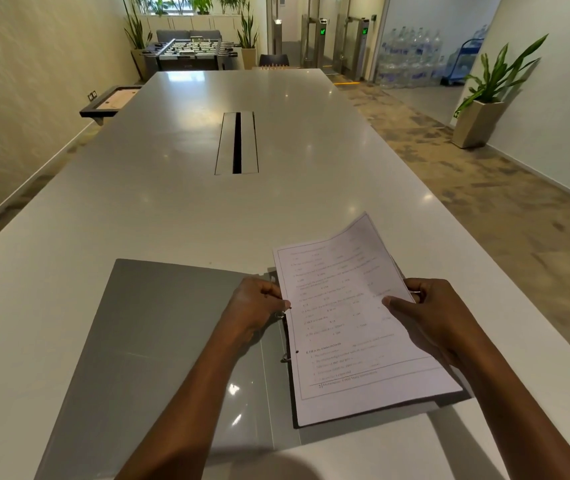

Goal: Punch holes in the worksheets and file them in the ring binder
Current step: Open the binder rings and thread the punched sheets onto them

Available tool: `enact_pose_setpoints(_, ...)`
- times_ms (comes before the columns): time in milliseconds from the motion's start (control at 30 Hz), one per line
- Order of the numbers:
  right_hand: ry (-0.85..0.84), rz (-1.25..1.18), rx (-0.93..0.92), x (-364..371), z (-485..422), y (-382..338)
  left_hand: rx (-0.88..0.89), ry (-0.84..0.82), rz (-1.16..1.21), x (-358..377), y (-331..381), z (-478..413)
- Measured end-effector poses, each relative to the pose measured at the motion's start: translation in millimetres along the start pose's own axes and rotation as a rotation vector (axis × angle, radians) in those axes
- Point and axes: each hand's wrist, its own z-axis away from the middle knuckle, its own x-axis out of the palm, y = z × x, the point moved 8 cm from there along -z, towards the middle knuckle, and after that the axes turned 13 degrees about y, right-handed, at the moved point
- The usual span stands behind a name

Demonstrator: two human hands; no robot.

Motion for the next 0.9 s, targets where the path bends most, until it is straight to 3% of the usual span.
enact_pose_setpoints(200,-0.012,0.074,-0.051,0,-3,-4,-0.082,-0.012,0.095,2,-7,-2)
enact_pose_setpoints(900,0.011,0.220,-0.096,0,-9,-14,-0.115,-0.017,-0.040,2,-8,-9)
